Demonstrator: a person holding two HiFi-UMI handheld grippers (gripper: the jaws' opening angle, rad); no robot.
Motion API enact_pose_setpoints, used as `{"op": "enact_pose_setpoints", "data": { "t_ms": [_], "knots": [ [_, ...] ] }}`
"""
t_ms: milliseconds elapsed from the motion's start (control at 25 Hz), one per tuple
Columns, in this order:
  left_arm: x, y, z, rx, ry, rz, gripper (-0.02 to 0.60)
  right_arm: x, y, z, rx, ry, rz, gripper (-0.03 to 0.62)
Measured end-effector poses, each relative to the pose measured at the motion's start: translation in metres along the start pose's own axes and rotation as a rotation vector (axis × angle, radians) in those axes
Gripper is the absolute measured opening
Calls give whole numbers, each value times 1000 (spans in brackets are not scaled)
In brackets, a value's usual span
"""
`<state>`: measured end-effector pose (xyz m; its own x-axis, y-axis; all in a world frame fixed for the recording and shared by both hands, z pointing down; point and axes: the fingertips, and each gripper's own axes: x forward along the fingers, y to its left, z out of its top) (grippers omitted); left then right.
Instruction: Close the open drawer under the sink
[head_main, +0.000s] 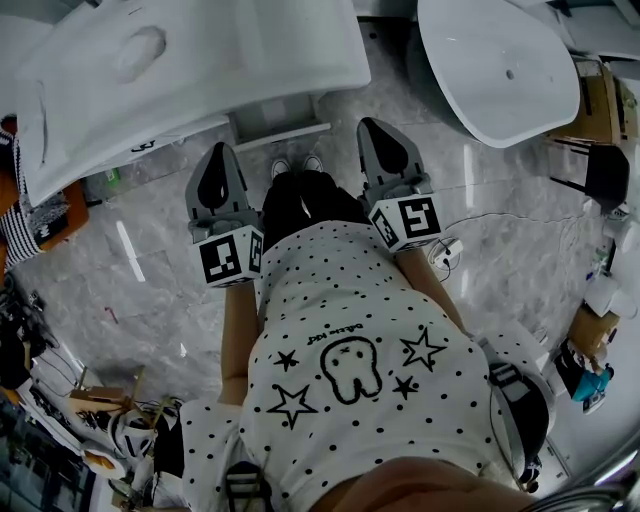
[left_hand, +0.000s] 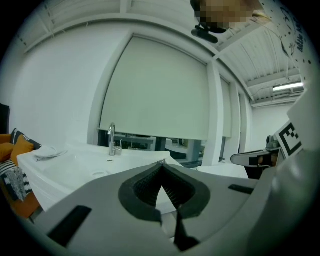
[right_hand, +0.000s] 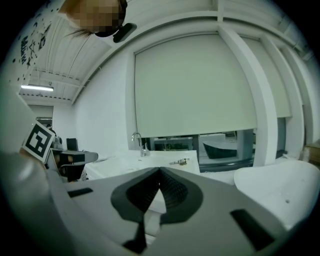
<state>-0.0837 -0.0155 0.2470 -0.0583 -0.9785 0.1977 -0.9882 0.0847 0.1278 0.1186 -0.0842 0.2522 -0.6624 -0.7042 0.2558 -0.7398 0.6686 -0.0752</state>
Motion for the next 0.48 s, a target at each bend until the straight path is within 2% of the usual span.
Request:
{"op": "enact_pose_setpoints", "data": {
  "t_ms": [240, 480],
  "knots": [
    [6, 26, -66, -25, 113, 1, 5, 27, 18, -14, 0, 17, 9, 14],
    [14, 20, -131, -55, 247, -32, 6, 38, 28, -24, -6, 45, 33, 14]
  ]
}}
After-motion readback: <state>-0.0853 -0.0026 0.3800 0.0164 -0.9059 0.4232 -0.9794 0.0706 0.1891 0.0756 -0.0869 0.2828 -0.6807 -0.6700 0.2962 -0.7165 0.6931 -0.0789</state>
